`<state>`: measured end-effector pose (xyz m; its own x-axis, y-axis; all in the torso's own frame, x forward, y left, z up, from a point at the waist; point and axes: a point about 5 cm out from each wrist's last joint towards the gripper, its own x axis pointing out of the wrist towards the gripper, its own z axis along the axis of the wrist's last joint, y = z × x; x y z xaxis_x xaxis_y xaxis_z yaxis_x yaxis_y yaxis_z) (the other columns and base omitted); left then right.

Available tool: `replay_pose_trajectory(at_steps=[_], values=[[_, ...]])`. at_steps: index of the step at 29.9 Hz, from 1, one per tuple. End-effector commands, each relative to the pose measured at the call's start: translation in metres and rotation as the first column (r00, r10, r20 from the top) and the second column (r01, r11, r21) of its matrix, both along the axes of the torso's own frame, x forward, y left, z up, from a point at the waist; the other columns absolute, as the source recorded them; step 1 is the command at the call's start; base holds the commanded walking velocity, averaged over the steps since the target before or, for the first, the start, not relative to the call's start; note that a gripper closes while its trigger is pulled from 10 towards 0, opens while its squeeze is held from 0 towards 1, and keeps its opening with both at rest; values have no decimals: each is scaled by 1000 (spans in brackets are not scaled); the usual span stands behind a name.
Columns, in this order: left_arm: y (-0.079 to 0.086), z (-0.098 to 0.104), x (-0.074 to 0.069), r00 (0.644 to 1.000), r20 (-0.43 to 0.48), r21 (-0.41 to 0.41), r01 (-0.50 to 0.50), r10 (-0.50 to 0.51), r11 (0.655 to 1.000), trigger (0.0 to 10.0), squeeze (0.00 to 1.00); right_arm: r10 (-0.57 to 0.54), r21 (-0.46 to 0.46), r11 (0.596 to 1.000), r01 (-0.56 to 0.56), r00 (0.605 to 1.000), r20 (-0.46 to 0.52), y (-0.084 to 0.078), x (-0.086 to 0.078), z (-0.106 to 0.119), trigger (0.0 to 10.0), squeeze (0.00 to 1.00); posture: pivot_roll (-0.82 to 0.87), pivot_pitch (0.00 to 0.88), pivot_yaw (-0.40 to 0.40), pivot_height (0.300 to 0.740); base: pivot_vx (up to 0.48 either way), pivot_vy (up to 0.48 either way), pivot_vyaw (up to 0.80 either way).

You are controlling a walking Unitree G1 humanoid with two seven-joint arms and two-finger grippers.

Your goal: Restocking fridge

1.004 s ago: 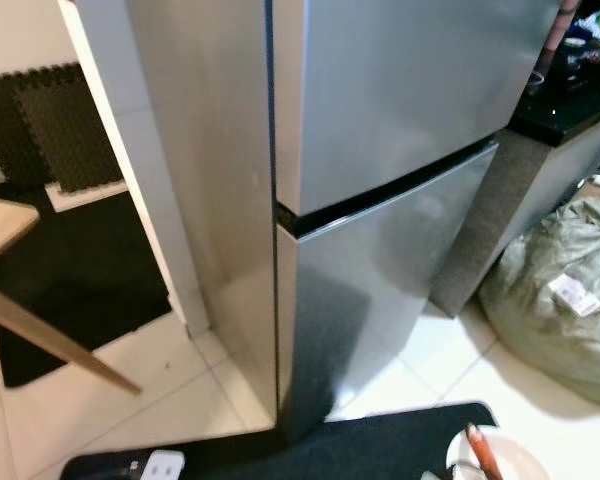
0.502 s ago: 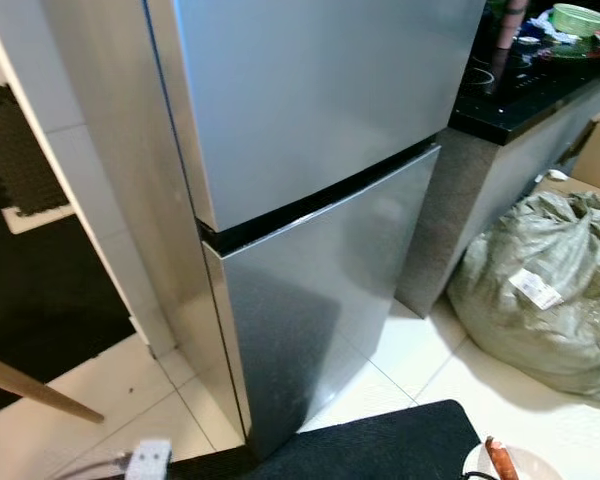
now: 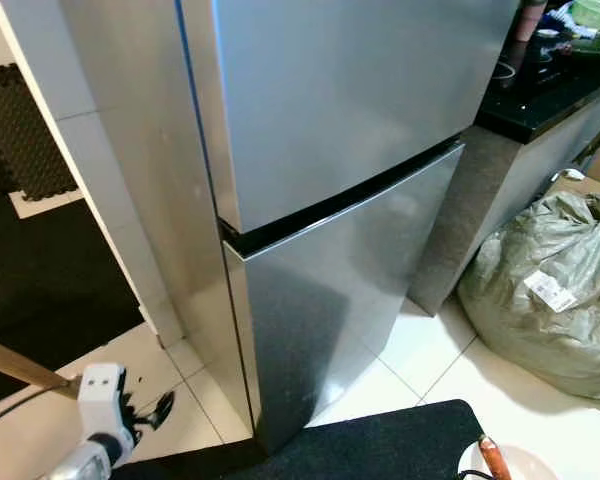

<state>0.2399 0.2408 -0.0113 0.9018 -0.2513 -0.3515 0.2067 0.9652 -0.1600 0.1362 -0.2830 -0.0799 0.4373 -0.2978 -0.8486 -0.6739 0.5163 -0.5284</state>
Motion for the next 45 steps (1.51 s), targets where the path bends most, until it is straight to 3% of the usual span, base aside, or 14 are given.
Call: replay_pose_trajectory(at_steps=[1, 5, 6, 8, 10, 11, 12, 14, 20, 22, 32, 33, 38, 45], values=[[4, 12, 6, 996, 55, 13, 75, -76, 997, 10000, 1000, -24, -1, 1000, 24, 1000, -17, -3, -6, -1, 10000, 0, -92, 52, -51, 740, 0, 0, 0], [-13, 32, 23, 956, 162, -8, 248, -244, 969, 10000, 1000, -25, -1, 1000, 25, 999, -26, -3, -7, -2, 10000, 0, -87, 47, -53, 740, 0, 0, 0], [-19, 38, 27, 938, 191, -8, 298, -291, 955, 10000, 59, -25, -1, 1000, 25, 999, -26, -3, -7, -2, 10000, 0, -87, 47, -53, 740, 0, 0, 0], [-25, 43, 31, 919, 213, -11, 341, -332, 940, 10000, 0, -26, 0, 1000, 26, 999, -27, -3, -8, -2, 10000, 0, -86, 41, -54, 740, 0, 0, 0], [-28, 46, 33, 907, 226, -12, 367, -355, 930, 10000, 0, -26, 0, 1000, 26, 999, -28, -3, -8, -2, 10000, 0, -86, 41, -54, 740, 0, 0, 0], [-38, 52, 37, 874, 258, -7, 428, -412, 904, 10000, 0, -25, 1, 1000, 25, 999, -30, -3, -7, -2, 10000, 0, -86, 41, -54, 740, 0, 0, 0], [-38, 52, 37, 874, 258, -7, 428, -412, 904, 10000, 0, -25, 1, 1000, 25, 999, -30, -3, -7, -2, 10000, 0, -86, 41, -54, 740, 0, 0, 0], [-55, 63, 45, 821, 304, 9, 504, -483, 863, 10000, 0, -24, 0, 1000, 24, 999, -31, -3, -6, -1, 10000, 0, -89, 36, -58, 740, 0, 0, 0], [-69, 73, 51, 775, 337, 26, 560, -535, 828, 10000, 0, -22, -3, 1000, 22, 999, -32, -5, -5, 0, 10000, 0, -86, 34, -62, 740, 0, 0, 0], [-79, 75, 56, 756, 328, 71, 579, -567, 812, 10000, 0, -20, -4, 1000, 20, 999, -32, -5, -4, 0, 10000, 0, -91, 37, -61, 740, 0, 0, 0], [-82, 79, 68, 787, 314, 148, 513, -532, 846, 10000, 0, -22, -1, 1000, 22, 999, -25, -4, -2, 0, 10000, 0, -96, 37, -59, 740, 0, 0, 0], [-79, 80, 71, 806, 307, 163, 479, -506, 862, 10000, 0, -23, 0, 1000, 23, 999, -25, -4, -2, 0, 10000, 0, -96, 37, -59, 740, 0, 0, 0], [-72, 86, 78, 837, 321, 169, 411, -444, 896, 10000, 0, -25, 1, 1000, 25, 999, -24, -4, -2, 0, 10000, 0, -101, 39, -58, 740, 0, 0, 0], [-68, 94, 84, 840, 351, 166, 378, -413, 911, 10000, 0, -25, 1, 1000, 25, 999, -21, -4, -2, 0, 10000, 0, -102, 38, -56, 740, 0, 0, 0]])
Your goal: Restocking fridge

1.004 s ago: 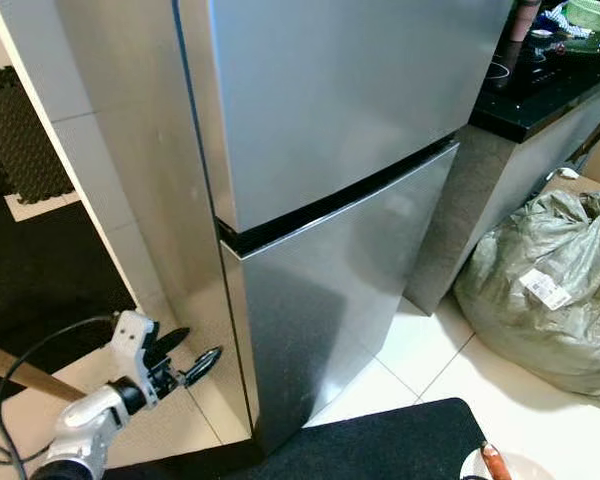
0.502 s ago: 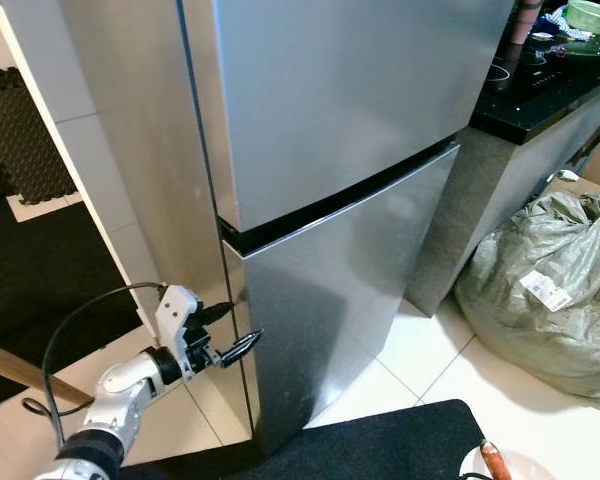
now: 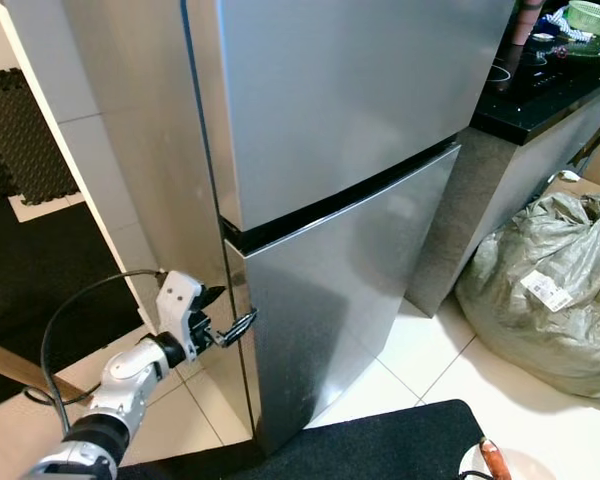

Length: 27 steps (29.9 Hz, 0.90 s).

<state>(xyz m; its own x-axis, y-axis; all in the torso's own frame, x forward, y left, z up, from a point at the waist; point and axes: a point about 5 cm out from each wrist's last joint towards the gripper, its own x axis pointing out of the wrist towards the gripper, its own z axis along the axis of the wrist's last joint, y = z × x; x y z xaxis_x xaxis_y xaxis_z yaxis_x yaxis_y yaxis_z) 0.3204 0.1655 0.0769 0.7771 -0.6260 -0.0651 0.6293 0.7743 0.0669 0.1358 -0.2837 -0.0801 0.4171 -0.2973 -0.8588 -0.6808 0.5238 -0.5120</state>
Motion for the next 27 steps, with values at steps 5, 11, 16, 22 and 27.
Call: replay_pose_trajectory(at_steps=[5, 11, 16, 22, 27], values=[[6, 9, 7, 999, 31, -26, -34, 35, 999, 10000, 0, -18, -3, 1000, 18, 1000, 1, -3, -1, 1, 10000, 0, -103, 38, -56, 740, 0, 0, 0], [-32, 23, -2, 966, 58, -184, 260, -253, 948, 10000, 0, -19, -6, 1000, 19, 1000, 0, -4, -2, 1, 10000, 0, -103, 38, -56, 740, 0, 0, 0], [-45, 23, -9, 931, 56, -179, 366, -362, 913, 10000, 0, -19, -6, 1000, 19, 1000, 1, -3, -2, 1, 10000, 0, -104, 42, -56, 740, 0, 0, 0], [-69, 22, -26, 859, 45, -201, 508, -510, 838, 10000, 0, -19, -3, 1000, 19, 1000, 0, -3, -2, 0, 10000, 0, -104, 42, -56, 740, 0, 0, 0], [-80, 15, -37, 822, 10, -200, 559, -569, 804, 10000, 0, -22, -4, 1000, 22, 1000, 1, -3, -2, 1, 10000, 0, -104, 42, -56, 740, 0, 0, 0]])
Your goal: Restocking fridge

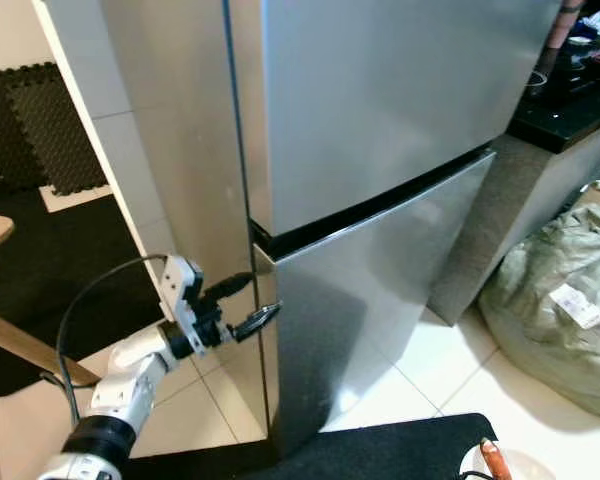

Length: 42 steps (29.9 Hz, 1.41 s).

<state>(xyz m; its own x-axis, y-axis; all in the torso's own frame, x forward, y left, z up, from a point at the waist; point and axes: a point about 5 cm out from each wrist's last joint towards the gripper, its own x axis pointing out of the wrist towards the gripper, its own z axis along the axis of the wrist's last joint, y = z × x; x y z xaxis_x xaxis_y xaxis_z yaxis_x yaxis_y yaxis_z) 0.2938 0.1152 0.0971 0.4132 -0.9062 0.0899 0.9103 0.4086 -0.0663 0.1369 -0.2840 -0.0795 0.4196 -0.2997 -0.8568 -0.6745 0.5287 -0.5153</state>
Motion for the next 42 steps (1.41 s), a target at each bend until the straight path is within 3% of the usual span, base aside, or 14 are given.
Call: replay_pose_trajectory(at_steps=[1, 11, 19, 22, 23, 25, 28, 29, 30, 31, 32, 35, 39, 42], values=[[-30, -7, -12, 988, -29, 18, 152, -152, 988, 10000, 0, -15, -5, 1000, 15, 1000, -5, -3, -3, 0, 10000, 0, -104, 42, -56, 740, 0, 0, 0], [-42, -10, -24, 978, -52, 28, 206, -204, 978, 10000, 0, -18, -5, 1000, 18, 1000, -6, -3, -4, 0, 10000, 0, -109, 39, -54, 740, 0, 0, 0], [-32, -15, -20, 987, -59, 111, 155, -149, 982, 10000, 0, -19, -5, 1000, 19, 1000, -8, -3, -4, 0, 10000, 0, -107, 38, -53, 740, 0, 0, 0], [-15, -32, -21, 991, -98, 250, 117, -95, 961, 10000, 0, -19, -5, 1000, 19, 1000, -10, -3, -5, 0, 10000, 0, -106, 36, -51, 740, 0, 0, 0], [-15, -32, -21, 991, -98, 250, 117, -95, 961, 10000, 0, -19, -5, 1000, 19, 1000, -10, -3, -5, 0, 10000, 0, -106, 36, -51, 740, 0, 0, 0], [6, -49, -23, 991, -132, 385, 62, -12, 921, 10000, 0, -19, -5, 1000, 19, 1000, -10, -4, -5, 0, 10000, 0, -106, 37, -52, 740, 0, 0, 0], [17, -51, -22, 991, -130, 410, 14, 43, 912, 10000, 0, -21, -5, 1000, 21, 1000, -10, -4, -5, 0, 10000, 0, -106, 37, -52, 740, 0, 0, 0], [28, -52, -18, 986, -121, 446, -51, 116, 894, 10000, 0, -22, -5, 1000, 22, 1000, -10, -4, -5, 0, 10000, 0, -106, 39, -52, 740, 0, 0, 0], [28, -52, -18, 986, -121, 446, -51, 116, 894, 10000, 0, -22, -5, 1000, 22, 1000, -10, -4, -5, 0, 10000, 0, -106, 39, -52, 740, 0, 0, 0], [40, -54, -16, 979, -116, 482, -92, 167, 871, 10000, 0, -22, -6, 1000, 22, 1000, -11, -4, -5, 0, 10000, 0, -106, 39, -52, 740, 0, 0, 0], [40, -54, -16, 979, -116, 482, -92, 167, 871, 10000, 0, -22, -6, 1000, 22, 1000, -11, -4, -5, 0, 10000, 0, -106, 39, -52, 740, 0, 0, 0], [60, -53, -7, 951, -84, 526, -210, 296, 824, 10000, 0, -23, -6, 1000, 23, 1000, -13, -5, -6, 0, 10000, 0, -104, 40, -53, 740, 0, 0, 0], [66, -49, -1, 939, -42, 526, -270, 342, 806, 10000, 0, -23, -6, 1000, 23, 1000, -12, -5, -6, 0, 10000, 0, -103, 41, -54, 740, 0, 0, 0], [67, -34, 11, 907, 29, 434, -390, 420, 812, 10000, 0, -23, -6, 1000, 23, 1000, -11, -5, -5, 0, 10000, 0, -102, 42, -55, 740, 0, 0, 0]])
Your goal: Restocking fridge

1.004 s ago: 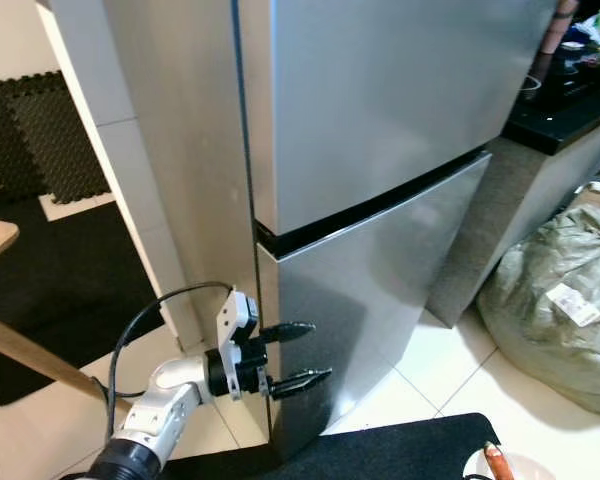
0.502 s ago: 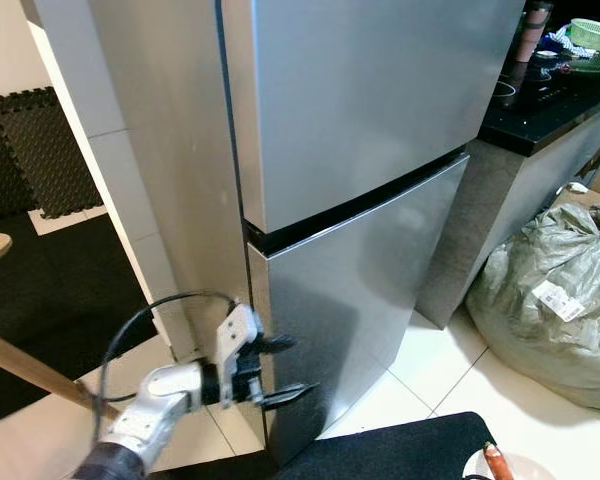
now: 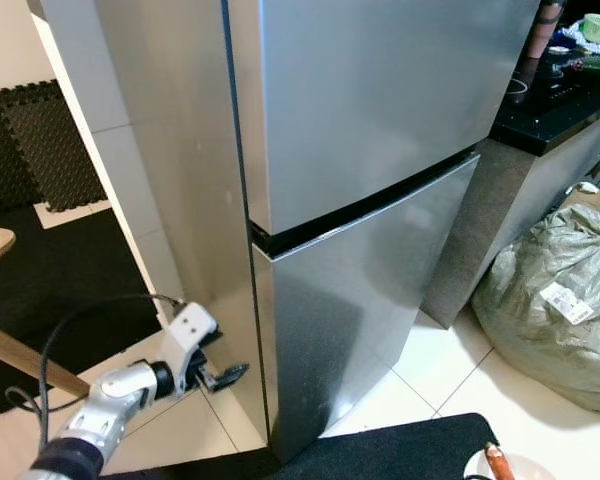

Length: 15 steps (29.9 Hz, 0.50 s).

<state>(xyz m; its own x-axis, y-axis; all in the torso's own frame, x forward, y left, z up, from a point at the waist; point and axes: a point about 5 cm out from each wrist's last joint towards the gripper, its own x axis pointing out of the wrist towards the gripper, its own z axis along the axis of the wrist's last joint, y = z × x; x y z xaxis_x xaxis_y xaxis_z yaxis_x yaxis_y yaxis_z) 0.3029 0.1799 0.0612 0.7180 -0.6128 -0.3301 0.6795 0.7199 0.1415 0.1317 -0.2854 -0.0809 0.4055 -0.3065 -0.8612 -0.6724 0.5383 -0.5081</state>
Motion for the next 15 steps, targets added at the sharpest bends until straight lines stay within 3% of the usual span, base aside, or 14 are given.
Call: replay_pose_trajectory(at_steps=[1, 5, 15], values=[[2, 2, 2, 999, 25, -20, -27, 28, 999, 10000, 0, -8, -5, 1000, 8, 1000, 0, -3, 0, 1, 10000, 0, -102, 42, -55, 740, 0, 0, 0], [-5, 21, 13, 992, 106, -186, -51, 72, 981, 10000, 0, -7, -3, 1000, 7, 1000, 5, -2, 2, 2, 10000, 0, -102, 42, -55, 740, 0, 0, 0], [-26, 20, 11, 995, 99, -273, 41, -14, 961, 10000, 0, -9, -3, 1000, 9, 1000, 6, -3, 2, 2, 10000, 0, -108, 40, -58, 740, 0, 0, 0]])
